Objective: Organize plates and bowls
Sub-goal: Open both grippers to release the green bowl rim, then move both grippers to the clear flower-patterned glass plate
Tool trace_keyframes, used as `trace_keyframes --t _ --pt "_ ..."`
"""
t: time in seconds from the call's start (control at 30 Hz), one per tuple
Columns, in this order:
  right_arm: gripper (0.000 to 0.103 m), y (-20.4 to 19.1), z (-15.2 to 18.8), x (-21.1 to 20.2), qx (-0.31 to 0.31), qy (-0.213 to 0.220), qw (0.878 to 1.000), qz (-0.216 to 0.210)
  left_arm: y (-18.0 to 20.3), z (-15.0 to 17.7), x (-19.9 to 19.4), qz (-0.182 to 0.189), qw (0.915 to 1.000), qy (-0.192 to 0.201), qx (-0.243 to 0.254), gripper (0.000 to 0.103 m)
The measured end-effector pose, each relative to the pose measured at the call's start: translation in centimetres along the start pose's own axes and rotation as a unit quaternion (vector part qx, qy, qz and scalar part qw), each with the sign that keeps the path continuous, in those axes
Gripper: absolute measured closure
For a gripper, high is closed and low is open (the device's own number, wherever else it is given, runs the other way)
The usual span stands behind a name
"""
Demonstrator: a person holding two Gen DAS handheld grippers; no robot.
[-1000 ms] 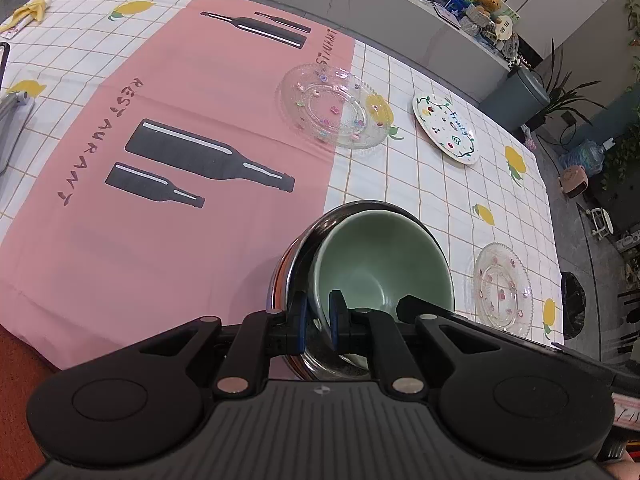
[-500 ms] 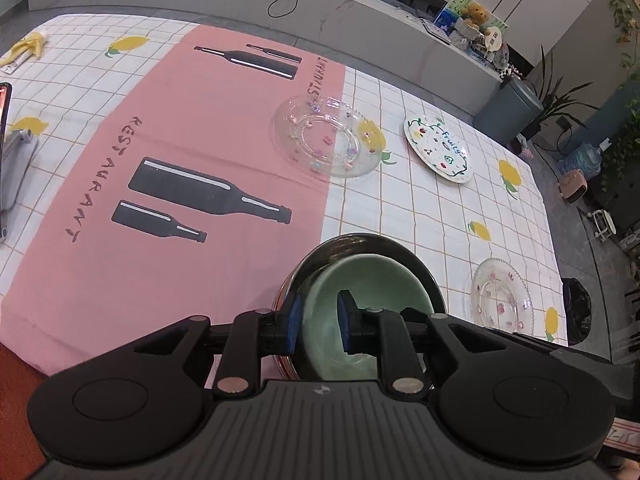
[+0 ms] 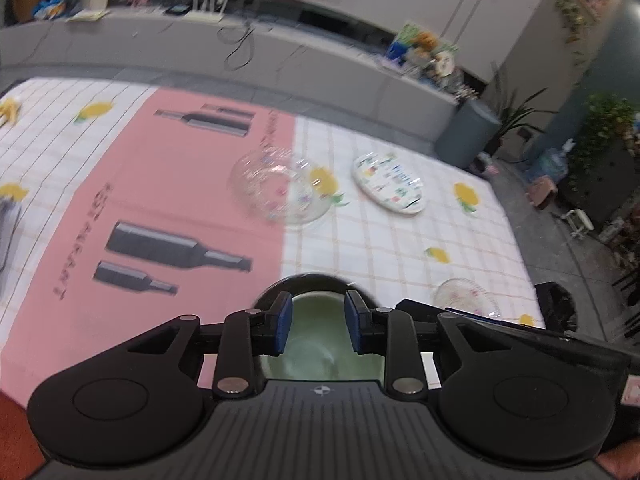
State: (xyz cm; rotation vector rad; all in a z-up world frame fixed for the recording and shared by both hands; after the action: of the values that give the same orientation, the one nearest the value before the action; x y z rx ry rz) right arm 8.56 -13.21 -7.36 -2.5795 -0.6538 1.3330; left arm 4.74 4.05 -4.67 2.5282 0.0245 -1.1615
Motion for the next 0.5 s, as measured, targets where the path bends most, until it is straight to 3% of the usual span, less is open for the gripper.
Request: trace_keyframes --t 0.23,0.37,0.5 --pt "0.048 3.4 -1.0 -2.7 0.039 0.045 0.998 0.003 3.0 -0.5 -0.9 0.067 0.9969 0.04 -0.011 0.068" --pt "0.044 6.4 -1.2 -4.1 0.073 0.069 0.995 0.016 4.7 -0.4 -0.3 0.107 0.9925 0.045 -0.039 0.065" --pt "0.044 9.7 -1.1 -5.4 0.108 0.088 0.99 0.031 7.2 0.0 0.9 0.128 0.9903 0.04 -0.035 0.065"
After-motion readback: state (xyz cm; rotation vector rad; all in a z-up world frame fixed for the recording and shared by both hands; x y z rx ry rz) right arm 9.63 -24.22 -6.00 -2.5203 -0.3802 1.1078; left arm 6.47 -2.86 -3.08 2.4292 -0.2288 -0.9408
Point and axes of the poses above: each gripper's, at about its wrist camera, not at the fingertips, and x roughly the way its jaws point, y to its right, z to its underside, the point moved 5 cm from there along x, roughly the way its jaws point, and after that the axes turned 2 degrees about -z, right-handed, at the moved point
